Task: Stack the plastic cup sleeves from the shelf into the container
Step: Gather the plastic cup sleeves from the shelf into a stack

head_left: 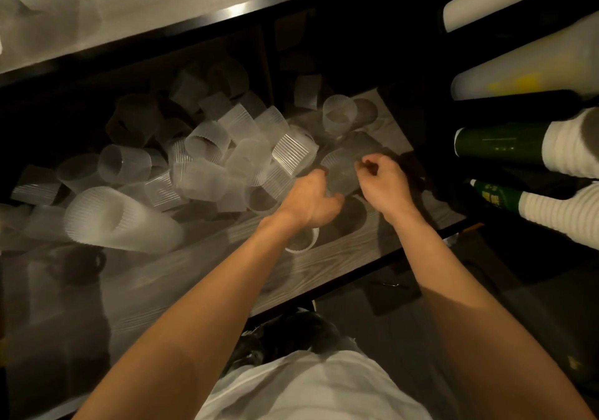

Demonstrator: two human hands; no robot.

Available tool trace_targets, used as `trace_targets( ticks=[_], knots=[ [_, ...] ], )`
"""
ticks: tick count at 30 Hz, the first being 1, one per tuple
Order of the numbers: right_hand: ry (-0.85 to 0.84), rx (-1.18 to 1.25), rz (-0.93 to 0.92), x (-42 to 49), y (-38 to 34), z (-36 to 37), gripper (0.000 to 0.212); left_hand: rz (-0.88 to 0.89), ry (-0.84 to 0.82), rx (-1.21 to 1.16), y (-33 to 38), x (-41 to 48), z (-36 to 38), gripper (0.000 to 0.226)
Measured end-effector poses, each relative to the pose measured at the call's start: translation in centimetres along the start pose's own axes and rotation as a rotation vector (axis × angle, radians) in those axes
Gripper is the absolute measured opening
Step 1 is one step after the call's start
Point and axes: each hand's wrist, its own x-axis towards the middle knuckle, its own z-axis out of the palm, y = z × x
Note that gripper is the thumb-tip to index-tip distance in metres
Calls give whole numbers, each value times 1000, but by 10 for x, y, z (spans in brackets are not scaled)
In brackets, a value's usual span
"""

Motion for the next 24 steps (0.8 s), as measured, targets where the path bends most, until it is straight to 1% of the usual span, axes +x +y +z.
trace_targets(
  ticks=[2, 4, 6, 8, 11, 14, 18, 21, 24],
  knots=[
    [-4, 5, -24, 2, 1, -5, 37, -6, 54, -98, 3, 2, 2, 61],
    [-31, 53, -35, 1, 4, -12, 39, -11, 120, -187, 4, 5, 2, 59],
    [-69, 90, -62, 3, 9, -19, 53, -20, 176, -266, 6, 8, 3, 61],
    [-86, 82, -94, 5, 13, -23, 64, -13, 213, -289, 8, 11, 3, 60],
    [-104, 43, -159, 8, 16, -21, 63, 28, 222, -244, 11, 13, 4, 57],
    [-127, 28, -145, 9, 18, -12, 64, 31, 176, -157, 7, 16, 7, 55],
    [-163, -62, -136, 8, 28, -4, 70, 8, 113, -37, 0, 19, 12, 44],
    [-229, -137, -132, 10, 36, 0, 81, -21, 76, 30, -3, 21, 13, 46],
    [-314, -223, -115, 16, 43, 2, 81, -77, 71, 100, -6, 26, 15, 56]
  ],
)
